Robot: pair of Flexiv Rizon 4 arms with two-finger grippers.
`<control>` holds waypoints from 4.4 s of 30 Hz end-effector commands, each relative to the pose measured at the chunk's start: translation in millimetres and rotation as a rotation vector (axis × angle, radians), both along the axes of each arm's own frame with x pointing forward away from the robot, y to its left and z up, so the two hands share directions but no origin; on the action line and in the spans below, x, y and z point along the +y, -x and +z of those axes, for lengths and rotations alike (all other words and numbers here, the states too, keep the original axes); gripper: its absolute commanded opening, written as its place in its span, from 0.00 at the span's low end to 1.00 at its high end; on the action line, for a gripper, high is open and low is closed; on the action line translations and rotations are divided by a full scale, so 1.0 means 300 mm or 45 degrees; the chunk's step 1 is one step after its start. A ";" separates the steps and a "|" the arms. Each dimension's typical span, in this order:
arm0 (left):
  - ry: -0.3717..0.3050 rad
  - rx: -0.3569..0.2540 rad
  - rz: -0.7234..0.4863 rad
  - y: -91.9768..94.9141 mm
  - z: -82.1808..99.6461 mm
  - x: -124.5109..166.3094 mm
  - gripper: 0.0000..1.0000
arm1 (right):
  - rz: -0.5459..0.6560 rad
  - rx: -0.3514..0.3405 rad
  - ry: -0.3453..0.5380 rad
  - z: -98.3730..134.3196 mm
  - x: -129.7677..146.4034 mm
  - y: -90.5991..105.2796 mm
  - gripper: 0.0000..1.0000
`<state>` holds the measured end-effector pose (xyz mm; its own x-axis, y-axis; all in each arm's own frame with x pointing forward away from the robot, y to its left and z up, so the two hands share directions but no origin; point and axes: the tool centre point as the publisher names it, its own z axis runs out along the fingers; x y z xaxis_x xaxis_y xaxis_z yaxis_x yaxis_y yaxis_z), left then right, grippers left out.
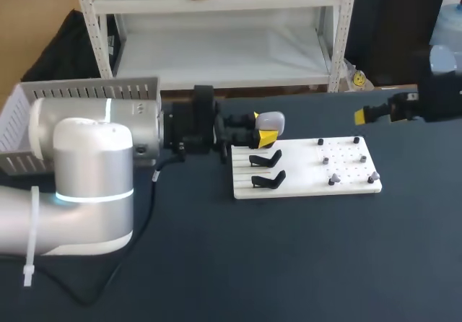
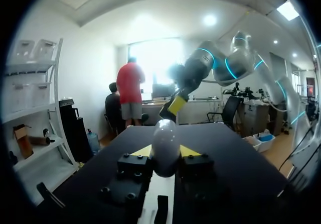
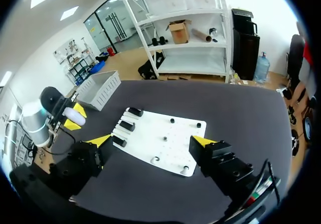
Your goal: Pick up each earbud case from the left stands, insert the matching earbuds, close the lid, and place the case in the box.
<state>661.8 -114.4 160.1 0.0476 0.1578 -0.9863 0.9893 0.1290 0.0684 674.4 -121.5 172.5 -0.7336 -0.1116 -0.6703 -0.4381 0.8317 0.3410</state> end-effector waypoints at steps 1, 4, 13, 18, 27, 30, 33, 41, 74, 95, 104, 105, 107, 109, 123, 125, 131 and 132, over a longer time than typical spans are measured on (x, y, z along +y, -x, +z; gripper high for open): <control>-0.015 -0.007 -0.041 -0.060 -0.017 -0.039 0.00 | -0.058 -0.005 0.051 0.016 0.053 0.048 1.00; -0.024 -0.022 -0.064 -0.086 -0.022 -0.055 0.00 | -0.050 0.000 0.045 0.024 0.095 0.070 1.00; -0.006 -0.033 -0.123 -0.131 -0.012 -0.099 0.00 | 0.013 0.038 0.047 0.034 0.227 0.132 1.00; 0.005 -0.040 -0.153 -0.118 -0.011 -0.120 0.00 | 0.042 0.047 0.053 0.031 0.269 0.134 1.00; -0.004 -0.033 -0.170 -0.084 -0.029 -0.137 0.00 | 0.051 0.054 0.078 0.040 0.293 0.124 1.00; -0.002 -0.033 -0.172 -0.063 -0.025 -0.142 0.00 | 0.050 0.059 0.080 0.035 0.301 0.113 1.00; -0.021 -0.042 -0.153 -0.048 -0.019 -0.147 0.00 | 0.052 0.069 0.080 0.029 0.310 0.103 1.00; -0.013 -0.040 -0.156 -0.040 -0.017 -0.158 0.00 | 0.056 0.088 0.080 0.021 0.328 0.084 1.00; 0.004 -0.046 -0.160 -0.003 -0.004 -0.147 0.00 | 0.070 0.081 0.131 0.047 0.317 0.077 1.00; 0.003 -0.061 -0.163 0.027 -0.007 -0.142 0.00 | 0.058 0.064 0.123 0.051 0.306 0.070 1.00; 0.013 -0.054 -0.132 0.002 -0.002 -0.093 0.00 | 0.033 0.007 0.164 0.078 0.268 0.088 1.00; 0.012 -0.057 -0.133 -0.001 0.001 -0.087 0.00 | 0.029 -0.014 0.168 0.077 0.257 0.091 1.00; 0.016 -0.060 -0.136 -0.007 0.006 -0.076 0.00 | 0.023 -0.042 0.203 0.067 0.236 0.094 1.00; 0.024 -0.051 -0.141 -0.013 0.004 -0.069 0.00 | 0.017 -0.066 0.239 0.056 0.212 0.098 1.00; 0.025 -0.054 -0.162 -0.040 -0.023 -0.126 0.00 | -0.117 -0.082 0.430 -0.072 0.046 0.170 1.00; 0.038 -0.039 -0.166 -0.057 -0.033 -0.142 0.00 | -0.136 -0.066 0.440 -0.085 0.035 0.172 1.00; 0.040 -0.021 -0.172 -0.090 -0.052 -0.172 0.00 | -0.187 -0.032 0.531 -0.127 -0.007 0.183 1.00; 0.035 -0.018 -0.167 -0.095 -0.059 -0.173 0.00 | -0.194 -0.029 0.549 -0.132 -0.009 0.182 1.00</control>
<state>680.3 -159.8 147.7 0.0821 0.1211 -0.9892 0.9963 0.0136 0.0843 625.3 -125.3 135.1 -0.7890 -0.2954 -0.5386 -0.4144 0.9032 0.1116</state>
